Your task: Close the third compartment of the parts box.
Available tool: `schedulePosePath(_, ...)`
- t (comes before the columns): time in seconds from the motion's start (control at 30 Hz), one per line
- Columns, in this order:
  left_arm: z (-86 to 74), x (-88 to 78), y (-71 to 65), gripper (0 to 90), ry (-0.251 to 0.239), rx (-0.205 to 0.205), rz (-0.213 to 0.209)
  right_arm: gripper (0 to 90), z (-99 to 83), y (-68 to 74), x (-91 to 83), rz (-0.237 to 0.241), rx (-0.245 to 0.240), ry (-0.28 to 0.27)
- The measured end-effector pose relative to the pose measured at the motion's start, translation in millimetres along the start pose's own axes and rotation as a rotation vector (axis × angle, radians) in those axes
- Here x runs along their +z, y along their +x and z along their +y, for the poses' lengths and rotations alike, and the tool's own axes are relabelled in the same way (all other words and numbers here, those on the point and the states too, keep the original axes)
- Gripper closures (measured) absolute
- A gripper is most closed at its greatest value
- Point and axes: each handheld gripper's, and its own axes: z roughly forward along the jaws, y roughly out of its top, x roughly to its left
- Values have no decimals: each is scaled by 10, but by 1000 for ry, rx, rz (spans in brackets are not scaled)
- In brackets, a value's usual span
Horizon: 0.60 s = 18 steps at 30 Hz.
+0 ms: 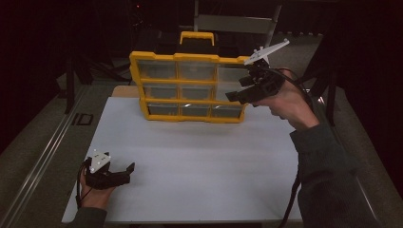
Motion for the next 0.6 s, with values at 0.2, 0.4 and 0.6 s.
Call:
schedulePosePath(0.2,1,7,-3,1,-2,-1,-1,315,-74,52,14,11,-7,6)
schedulePosePath(0.4,2,6,-5,1,-3,-1,-2,359,-148,81,61,12,-3,8)
schedulePosePath(0.6,3,2,-1,1,-4,-1,-4,428,-230,93,91,9,13,-19)
